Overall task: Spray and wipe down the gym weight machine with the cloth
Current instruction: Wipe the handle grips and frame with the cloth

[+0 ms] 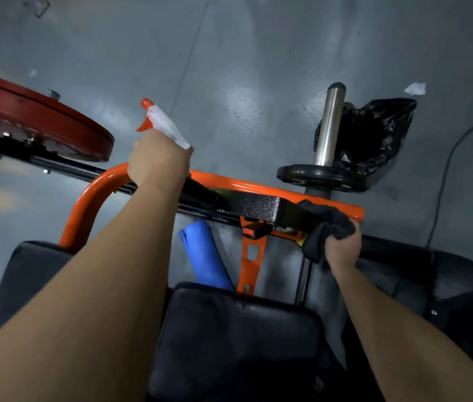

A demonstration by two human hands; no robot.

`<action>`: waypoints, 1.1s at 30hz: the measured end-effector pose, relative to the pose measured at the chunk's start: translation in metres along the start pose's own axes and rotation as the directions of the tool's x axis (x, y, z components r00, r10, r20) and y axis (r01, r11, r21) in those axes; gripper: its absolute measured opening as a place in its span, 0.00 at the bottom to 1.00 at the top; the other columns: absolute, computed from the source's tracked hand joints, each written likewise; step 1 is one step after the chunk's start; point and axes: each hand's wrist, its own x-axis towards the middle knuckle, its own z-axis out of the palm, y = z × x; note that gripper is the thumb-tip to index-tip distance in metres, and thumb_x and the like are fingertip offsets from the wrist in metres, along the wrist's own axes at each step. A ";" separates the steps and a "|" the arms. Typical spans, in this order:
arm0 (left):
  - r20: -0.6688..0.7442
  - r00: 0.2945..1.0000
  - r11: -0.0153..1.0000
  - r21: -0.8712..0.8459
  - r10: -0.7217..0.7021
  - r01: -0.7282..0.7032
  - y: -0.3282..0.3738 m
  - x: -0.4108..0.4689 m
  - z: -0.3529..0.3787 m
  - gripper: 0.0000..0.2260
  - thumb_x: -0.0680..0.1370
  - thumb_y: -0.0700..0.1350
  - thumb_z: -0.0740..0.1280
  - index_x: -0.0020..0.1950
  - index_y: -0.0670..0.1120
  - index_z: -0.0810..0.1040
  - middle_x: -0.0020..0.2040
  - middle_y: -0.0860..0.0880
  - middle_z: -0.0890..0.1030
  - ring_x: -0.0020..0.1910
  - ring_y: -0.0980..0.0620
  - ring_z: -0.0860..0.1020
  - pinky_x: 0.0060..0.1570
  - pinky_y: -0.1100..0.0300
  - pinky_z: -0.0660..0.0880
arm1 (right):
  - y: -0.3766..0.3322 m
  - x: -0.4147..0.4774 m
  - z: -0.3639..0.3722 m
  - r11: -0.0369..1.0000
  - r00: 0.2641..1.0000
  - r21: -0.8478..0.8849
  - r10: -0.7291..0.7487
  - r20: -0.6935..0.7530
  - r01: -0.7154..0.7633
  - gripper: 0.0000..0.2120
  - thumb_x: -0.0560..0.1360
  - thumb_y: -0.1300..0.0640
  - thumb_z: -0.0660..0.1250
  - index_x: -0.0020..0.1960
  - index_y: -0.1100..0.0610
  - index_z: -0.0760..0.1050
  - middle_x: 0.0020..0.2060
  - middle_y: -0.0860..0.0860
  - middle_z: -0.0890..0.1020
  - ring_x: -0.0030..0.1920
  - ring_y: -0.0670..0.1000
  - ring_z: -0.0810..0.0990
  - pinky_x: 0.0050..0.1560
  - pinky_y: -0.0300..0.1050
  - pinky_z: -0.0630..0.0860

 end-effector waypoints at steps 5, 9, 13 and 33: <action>0.016 1.000 1.000 0.008 0.004 -0.004 0.000 0.000 -0.002 0.11 0.78 0.51 0.71 0.49 0.45 0.74 0.55 0.43 0.82 0.54 0.40 0.79 0.45 0.54 0.67 | 0.013 0.011 0.012 0.983 0.988 0.099 0.156 0.008 -0.156 0.14 0.74 0.60 0.64 0.59 0.54 0.76 0.51 0.59 0.83 0.43 0.51 0.83 0.51 0.54 0.80; 0.018 1.000 1.000 -0.001 0.025 -0.025 0.000 -0.002 -0.003 0.13 0.78 0.53 0.71 0.52 0.44 0.75 0.56 0.41 0.82 0.57 0.39 0.80 0.46 0.54 0.69 | -0.048 -0.049 0.004 0.987 0.987 0.078 0.147 -0.067 -0.141 0.21 0.76 0.61 0.66 0.69 0.55 0.73 0.57 0.59 0.82 0.59 0.60 0.80 0.59 0.53 0.76; 0.034 0.999 1.000 -0.016 -0.007 0.007 0.000 -0.001 -0.002 0.21 0.78 0.56 0.72 0.62 0.42 0.77 0.59 0.41 0.81 0.60 0.38 0.80 0.48 0.52 0.71 | -0.088 -0.122 0.016 0.948 0.963 0.174 -0.271 0.000 0.267 0.20 0.76 0.66 0.66 0.67 0.55 0.76 0.53 0.49 0.82 0.56 0.51 0.80 0.56 0.43 0.72; 0.097 0.993 0.997 -0.029 0.071 -0.069 -0.007 0.012 0.007 0.24 0.75 0.61 0.74 0.55 0.42 0.75 0.52 0.42 0.82 0.54 0.40 0.80 0.44 0.53 0.72 | -0.175 -0.144 0.110 0.106 0.466 -0.489 -0.525 0.712 0.866 0.20 0.73 0.60 0.70 0.64 0.61 0.74 0.62 0.66 0.77 0.65 0.65 0.76 0.67 0.56 0.73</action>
